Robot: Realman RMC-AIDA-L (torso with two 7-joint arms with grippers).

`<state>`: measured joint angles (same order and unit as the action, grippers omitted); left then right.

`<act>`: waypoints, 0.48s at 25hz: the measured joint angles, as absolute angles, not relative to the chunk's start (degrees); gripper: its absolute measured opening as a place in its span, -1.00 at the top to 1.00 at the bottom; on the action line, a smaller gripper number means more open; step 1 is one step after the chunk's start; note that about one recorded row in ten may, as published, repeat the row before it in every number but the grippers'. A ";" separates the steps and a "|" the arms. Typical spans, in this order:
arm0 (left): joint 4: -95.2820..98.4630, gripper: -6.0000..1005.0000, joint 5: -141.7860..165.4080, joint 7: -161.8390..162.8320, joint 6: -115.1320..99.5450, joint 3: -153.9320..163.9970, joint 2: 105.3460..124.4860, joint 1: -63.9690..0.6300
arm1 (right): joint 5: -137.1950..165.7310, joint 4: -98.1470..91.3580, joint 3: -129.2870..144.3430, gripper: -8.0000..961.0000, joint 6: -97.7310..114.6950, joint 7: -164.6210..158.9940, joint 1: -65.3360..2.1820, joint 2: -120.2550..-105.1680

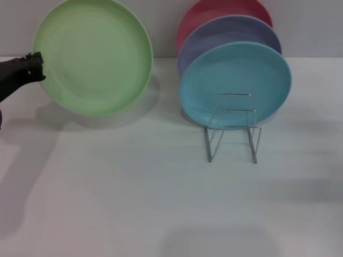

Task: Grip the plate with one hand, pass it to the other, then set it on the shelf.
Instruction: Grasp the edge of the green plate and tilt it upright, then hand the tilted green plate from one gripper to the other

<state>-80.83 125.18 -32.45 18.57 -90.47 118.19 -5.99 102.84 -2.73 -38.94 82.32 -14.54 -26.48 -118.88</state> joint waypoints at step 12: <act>-79.21 0.92 122.82 -38.07 -5.10 -75.26 117.90 1.01 | 102.77 -1.93 -38.67 -0.58 81.09 -14.50 -26.20 -118.92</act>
<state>-79.21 122.82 -38.07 -5.10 -75.26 117.90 1.01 102.77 -1.93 -38.67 81.09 -14.50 -26.20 -118.92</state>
